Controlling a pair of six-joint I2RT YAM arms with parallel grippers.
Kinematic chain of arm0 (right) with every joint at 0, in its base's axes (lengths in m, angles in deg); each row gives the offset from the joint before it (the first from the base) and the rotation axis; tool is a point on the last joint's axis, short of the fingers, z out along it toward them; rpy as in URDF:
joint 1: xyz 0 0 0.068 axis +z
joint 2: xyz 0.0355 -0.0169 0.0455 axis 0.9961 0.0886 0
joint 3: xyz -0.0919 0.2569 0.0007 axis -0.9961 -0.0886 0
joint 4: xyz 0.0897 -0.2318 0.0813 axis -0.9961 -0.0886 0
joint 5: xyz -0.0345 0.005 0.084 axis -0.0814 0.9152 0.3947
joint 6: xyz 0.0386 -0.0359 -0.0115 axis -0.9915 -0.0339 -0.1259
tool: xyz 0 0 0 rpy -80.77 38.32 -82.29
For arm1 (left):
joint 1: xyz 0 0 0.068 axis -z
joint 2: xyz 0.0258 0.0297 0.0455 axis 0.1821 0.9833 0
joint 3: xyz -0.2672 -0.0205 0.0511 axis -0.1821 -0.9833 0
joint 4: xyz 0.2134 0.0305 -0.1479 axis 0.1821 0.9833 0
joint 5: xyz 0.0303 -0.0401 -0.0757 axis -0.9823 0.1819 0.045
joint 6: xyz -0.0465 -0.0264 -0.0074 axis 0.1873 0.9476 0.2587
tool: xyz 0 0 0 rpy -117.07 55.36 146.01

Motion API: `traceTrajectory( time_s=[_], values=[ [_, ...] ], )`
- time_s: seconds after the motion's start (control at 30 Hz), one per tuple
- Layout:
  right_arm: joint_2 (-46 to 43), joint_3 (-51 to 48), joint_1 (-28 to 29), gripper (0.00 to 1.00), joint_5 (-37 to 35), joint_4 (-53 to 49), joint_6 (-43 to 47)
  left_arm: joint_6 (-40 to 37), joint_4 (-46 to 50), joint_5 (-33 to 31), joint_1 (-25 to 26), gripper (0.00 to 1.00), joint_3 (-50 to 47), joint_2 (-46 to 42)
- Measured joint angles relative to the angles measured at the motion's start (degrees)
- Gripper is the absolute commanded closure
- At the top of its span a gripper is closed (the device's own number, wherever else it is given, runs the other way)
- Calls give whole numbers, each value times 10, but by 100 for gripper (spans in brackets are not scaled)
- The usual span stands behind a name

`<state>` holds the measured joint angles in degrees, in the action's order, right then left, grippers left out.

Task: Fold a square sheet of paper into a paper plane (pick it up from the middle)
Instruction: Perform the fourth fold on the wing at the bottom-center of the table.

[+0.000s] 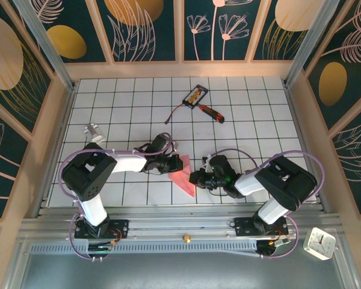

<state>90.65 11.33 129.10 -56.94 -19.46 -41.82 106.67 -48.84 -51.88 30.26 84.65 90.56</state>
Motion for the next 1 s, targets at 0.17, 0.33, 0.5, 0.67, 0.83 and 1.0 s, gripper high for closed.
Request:
traceTrajectory(
  time_s=[0.17,0.33,0.5,0.67,0.83,1.0],
  values=[
    [0,0,0,98,0,0,0,-2,0,0,0,89,0,0],
    [0,1,0,95,0,-2,0,-7,1,0,0,94,0,2],
    [-7,7,0,91,-1,-22,7,-19,9,-3,0,97,4,3],
    [-26,16,0,89,-11,-66,19,-29,17,-5,0,100,9,4],
    [-71,17,-5,86,-22,-129,37,-37,18,-5,0,100,9,5],
    [-148,18,-8,85,-42,-203,59,-43,19,-5,0,100,10,5]
  ],
)
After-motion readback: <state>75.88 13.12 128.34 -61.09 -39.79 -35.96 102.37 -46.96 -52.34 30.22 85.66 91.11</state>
